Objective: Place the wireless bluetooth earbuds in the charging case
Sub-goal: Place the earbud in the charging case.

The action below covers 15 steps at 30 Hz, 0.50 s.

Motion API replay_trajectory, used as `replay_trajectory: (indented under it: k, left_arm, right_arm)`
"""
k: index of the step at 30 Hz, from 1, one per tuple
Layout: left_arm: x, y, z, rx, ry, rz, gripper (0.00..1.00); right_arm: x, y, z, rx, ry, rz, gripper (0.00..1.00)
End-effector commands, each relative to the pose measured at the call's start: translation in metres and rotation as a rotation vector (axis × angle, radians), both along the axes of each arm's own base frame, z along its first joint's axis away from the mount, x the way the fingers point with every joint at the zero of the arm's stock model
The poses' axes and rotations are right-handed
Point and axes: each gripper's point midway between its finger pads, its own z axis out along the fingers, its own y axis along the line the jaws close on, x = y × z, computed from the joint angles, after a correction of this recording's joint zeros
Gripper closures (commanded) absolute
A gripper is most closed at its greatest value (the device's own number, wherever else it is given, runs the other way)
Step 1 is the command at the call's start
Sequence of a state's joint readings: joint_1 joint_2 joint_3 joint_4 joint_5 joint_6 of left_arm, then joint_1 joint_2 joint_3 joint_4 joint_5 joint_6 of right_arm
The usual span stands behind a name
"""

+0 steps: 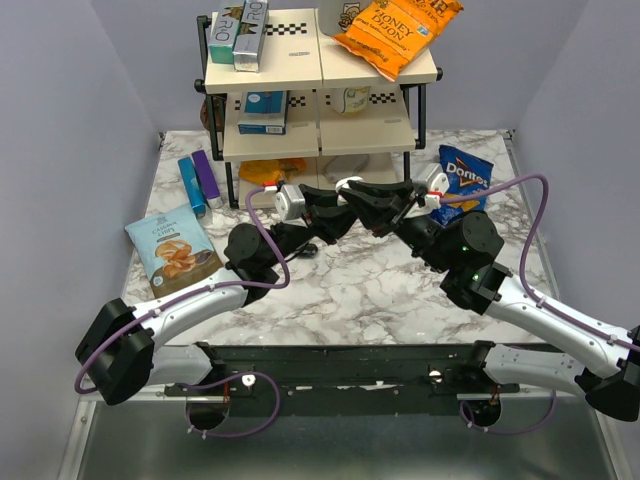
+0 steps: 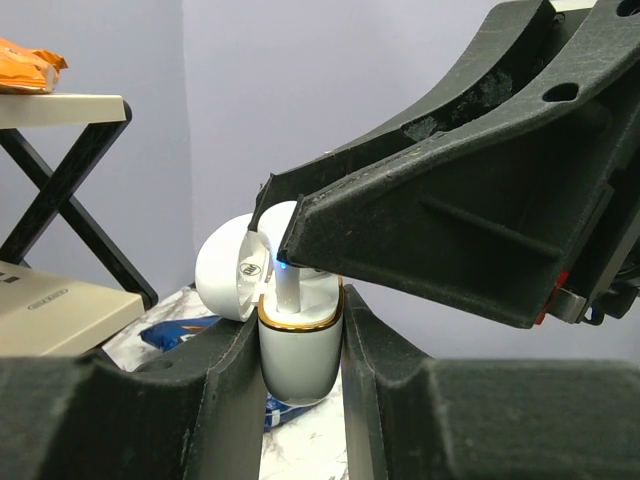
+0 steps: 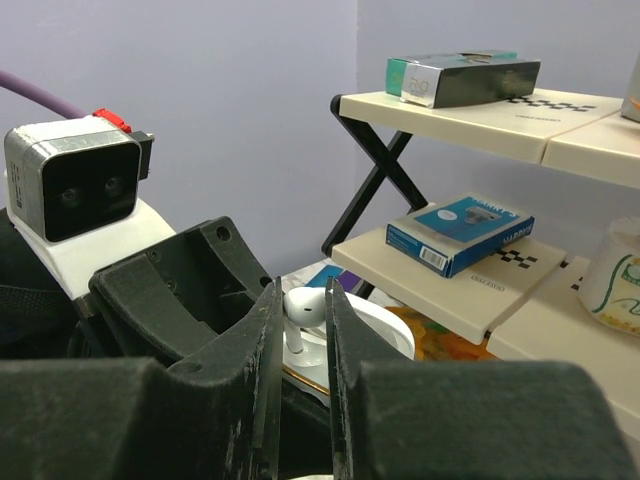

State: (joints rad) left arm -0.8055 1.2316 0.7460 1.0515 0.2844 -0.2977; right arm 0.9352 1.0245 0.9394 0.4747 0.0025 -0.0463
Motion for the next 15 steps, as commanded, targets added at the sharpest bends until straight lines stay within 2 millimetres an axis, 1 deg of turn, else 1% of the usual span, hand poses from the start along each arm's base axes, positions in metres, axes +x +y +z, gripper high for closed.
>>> replay_trajectory:
  k: [1,8,9,10,12,13,14,15]
  left_arm:
    - [-0.0149,0.0087,0.0277,-0.061,-0.096,-0.015,1.00]
    - [-0.0135,0.0084,0.0284,-0.057,-0.090,-0.011,1.00]
    - [-0.0126,0.0087,0.0281,-0.056,-0.088,-0.008,1.00]
    - [-0.0122,0.0092,0.0283,-0.059,-0.085,-0.003,1.00]
    - [-0.0114,0.0100,0.0276,-0.060,-0.083,0.004,1.00]
    - [-0.0117,0.0102,0.0275,-0.060,-0.082,0.003,1.00]
    - [-0.0111,0.0101,0.0270,-0.059,-0.082,0.005,1.00]
    - [-0.0103,0.0105,0.0270,-0.060,-0.081,0.008,1.00]
  right_arm:
    - [-0.0019,0.0083,-0.0122,-0.053,0.020,0.028,0.99]
    - [-0.0028,0.0067,-0.0125,-0.059,0.026,0.027,0.99]
    - [-0.0025,0.0057,-0.0129,-0.060,0.027,0.021,0.96]
    - [-0.0026,0.0041,-0.0120,-0.056,0.027,0.017,0.88]
    - [-0.0016,0.0027,-0.0132,-0.059,0.031,0.009,0.85]
    - [-0.0023,0.0026,-0.0126,-0.060,0.030,0.010,0.81]
    - [-0.0015,0.0022,-0.0138,-0.064,0.032,0.007,0.79]
    - [0.0030,-0.0005,-0.0151,-0.062,0.046,-0.021,0.78]
